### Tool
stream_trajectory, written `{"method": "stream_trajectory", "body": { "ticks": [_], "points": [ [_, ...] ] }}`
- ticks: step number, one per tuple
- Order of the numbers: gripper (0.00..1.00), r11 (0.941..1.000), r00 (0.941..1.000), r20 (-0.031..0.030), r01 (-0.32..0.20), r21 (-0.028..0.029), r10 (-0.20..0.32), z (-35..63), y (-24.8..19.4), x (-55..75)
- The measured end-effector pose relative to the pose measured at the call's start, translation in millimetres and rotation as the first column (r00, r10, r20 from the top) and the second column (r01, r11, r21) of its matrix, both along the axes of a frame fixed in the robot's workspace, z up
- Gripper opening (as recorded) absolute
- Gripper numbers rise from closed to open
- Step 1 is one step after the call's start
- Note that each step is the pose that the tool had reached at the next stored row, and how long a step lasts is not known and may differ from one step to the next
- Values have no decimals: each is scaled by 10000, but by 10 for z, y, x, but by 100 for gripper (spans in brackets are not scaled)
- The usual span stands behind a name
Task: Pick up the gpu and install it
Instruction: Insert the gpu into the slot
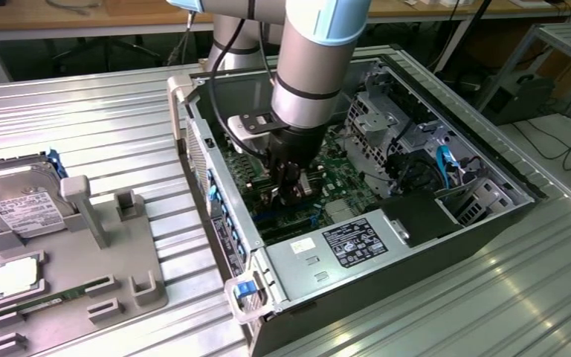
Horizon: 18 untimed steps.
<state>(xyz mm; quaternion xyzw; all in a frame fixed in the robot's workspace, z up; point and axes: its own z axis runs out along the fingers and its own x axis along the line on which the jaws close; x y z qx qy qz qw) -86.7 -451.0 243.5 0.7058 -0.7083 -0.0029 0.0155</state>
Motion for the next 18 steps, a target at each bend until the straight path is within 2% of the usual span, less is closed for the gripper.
{"method": "stream_trajectory", "body": {
  "ticks": [11, 13, 18],
  "points": [
    [36, 10000, 10000, -15, 0, 4, 0, 7, 0, -41],
    [30, 10000, 10000, -15, -1, 4, 1, 7, 0, -41],
    [30, 10000, 10000, -15, 1, 1, -1, 2, -1, -44]
  ]
}}
